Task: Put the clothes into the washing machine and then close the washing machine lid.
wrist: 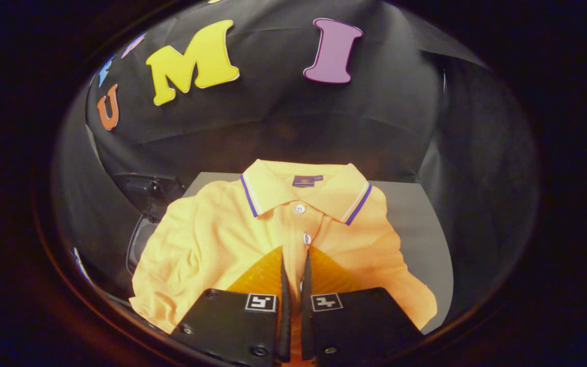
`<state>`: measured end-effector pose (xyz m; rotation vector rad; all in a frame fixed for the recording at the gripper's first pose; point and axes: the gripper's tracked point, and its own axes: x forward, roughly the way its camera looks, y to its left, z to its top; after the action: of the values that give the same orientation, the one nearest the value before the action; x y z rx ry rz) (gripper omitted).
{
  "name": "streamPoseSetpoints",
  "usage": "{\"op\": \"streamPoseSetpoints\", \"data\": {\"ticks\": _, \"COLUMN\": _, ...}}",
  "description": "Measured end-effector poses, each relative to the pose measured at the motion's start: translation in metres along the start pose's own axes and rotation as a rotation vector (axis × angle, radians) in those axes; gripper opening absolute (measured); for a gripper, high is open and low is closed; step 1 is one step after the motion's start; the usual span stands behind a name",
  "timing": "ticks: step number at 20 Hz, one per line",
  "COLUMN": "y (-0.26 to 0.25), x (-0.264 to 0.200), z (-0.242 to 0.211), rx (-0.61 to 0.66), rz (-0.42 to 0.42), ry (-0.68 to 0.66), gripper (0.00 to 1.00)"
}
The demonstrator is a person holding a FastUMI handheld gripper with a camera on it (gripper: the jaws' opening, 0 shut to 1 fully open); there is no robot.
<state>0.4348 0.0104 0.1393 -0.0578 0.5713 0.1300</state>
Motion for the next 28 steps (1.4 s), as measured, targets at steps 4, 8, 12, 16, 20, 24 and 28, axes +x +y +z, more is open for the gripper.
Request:
{"op": "streamPoseSetpoints", "data": {"ticks": 4, "y": 0.026, "x": -0.024, "z": -0.014, "rx": 0.027, "rz": 0.045, "ry": -0.002, "gripper": 0.08}}
{"op": "streamPoseSetpoints", "data": {"ticks": 8, "y": 0.052, "x": -0.062, "z": -0.028, "rx": 0.094, "rz": 0.096, "ry": -0.007, "gripper": 0.08}}
{"op": "streamPoseSetpoints", "data": {"ticks": 12, "y": 0.087, "x": -0.115, "z": -0.028, "rx": 0.11, "rz": 0.145, "ry": -0.058, "gripper": 0.08}}
{"op": "streamPoseSetpoints", "data": {"ticks": 16, "y": 0.125, "x": -0.162, "z": -0.028, "rx": 0.115, "rz": 0.185, "ry": -0.111, "gripper": 0.07}}
{"op": "streamPoseSetpoints", "data": {"ticks": 20, "y": 0.172, "x": -0.203, "z": -0.027, "rx": 0.098, "rz": 0.239, "ry": -0.158, "gripper": 0.07}}
{"op": "streamPoseSetpoints", "data": {"ticks": 24, "y": 0.216, "x": -0.234, "z": -0.018, "rx": 0.044, "rz": 0.263, "ry": -0.21, "gripper": 0.07}}
{"op": "streamPoseSetpoints", "data": {"ticks": 28, "y": 0.261, "x": -0.256, "z": 0.001, "rx": 0.027, "rz": 0.321, "ry": -0.257, "gripper": 0.07}}
